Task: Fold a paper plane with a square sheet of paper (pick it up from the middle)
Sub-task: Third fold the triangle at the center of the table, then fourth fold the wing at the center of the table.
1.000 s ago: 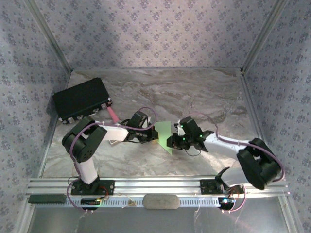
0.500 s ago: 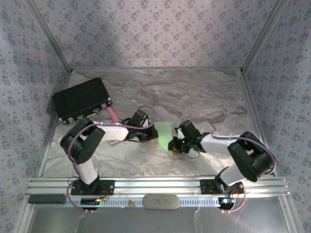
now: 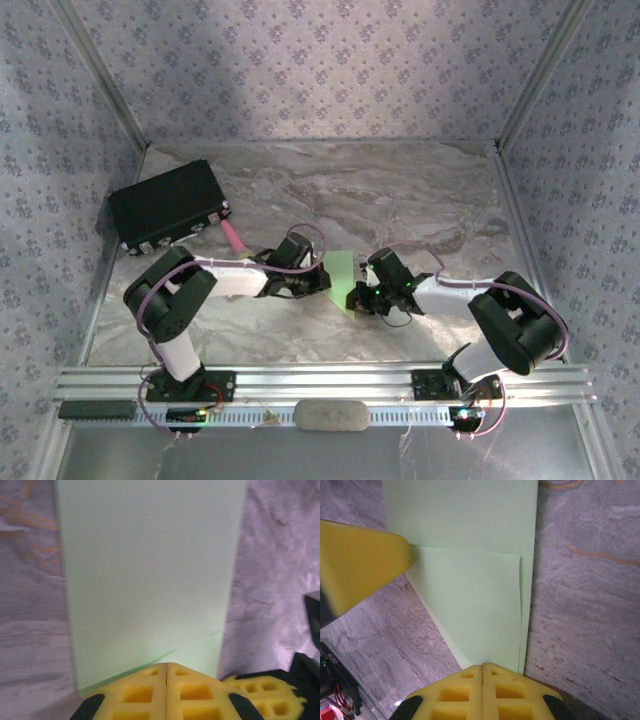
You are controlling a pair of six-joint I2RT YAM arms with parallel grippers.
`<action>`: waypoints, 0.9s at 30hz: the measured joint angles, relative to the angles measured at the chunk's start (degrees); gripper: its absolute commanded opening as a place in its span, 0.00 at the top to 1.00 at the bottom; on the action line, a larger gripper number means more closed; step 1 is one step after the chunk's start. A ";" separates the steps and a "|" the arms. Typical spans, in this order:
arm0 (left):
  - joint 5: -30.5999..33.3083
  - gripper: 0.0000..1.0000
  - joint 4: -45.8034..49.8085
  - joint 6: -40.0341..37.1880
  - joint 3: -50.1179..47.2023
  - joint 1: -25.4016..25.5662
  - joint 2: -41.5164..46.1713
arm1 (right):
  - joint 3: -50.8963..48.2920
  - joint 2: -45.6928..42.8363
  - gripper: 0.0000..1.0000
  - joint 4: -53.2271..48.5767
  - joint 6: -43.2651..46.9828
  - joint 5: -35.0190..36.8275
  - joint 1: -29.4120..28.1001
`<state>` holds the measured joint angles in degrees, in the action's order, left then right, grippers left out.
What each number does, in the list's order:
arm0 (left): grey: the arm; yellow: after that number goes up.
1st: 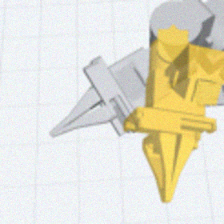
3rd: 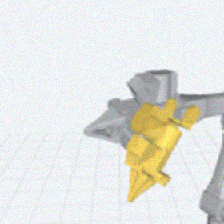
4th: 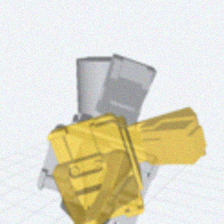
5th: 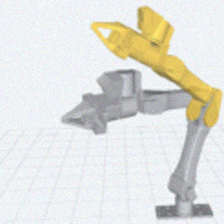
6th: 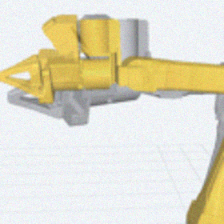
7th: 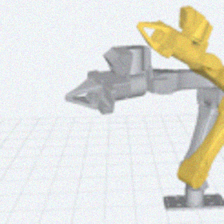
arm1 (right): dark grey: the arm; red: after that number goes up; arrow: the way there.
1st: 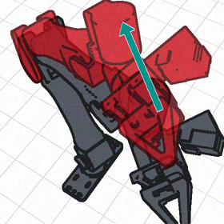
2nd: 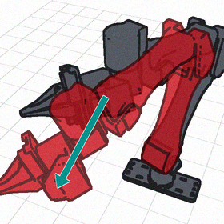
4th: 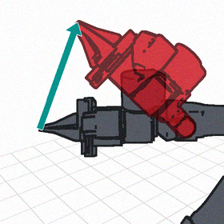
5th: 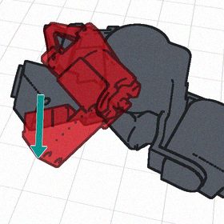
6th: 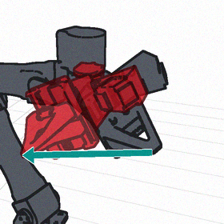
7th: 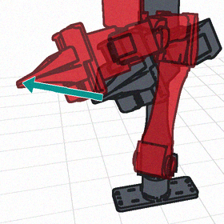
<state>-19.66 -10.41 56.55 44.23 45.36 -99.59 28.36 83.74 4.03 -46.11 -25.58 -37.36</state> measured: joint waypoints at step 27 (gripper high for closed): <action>1.38 0.92 4.52 -4.17 -3.34 -6.99 9.35 | -1.29 -7.06 0.82 -3.26 1.20 2.69 0.17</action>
<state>-18.28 -5.89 52.38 40.88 38.37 -90.24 27.07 76.69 0.78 -44.91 -22.90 -37.19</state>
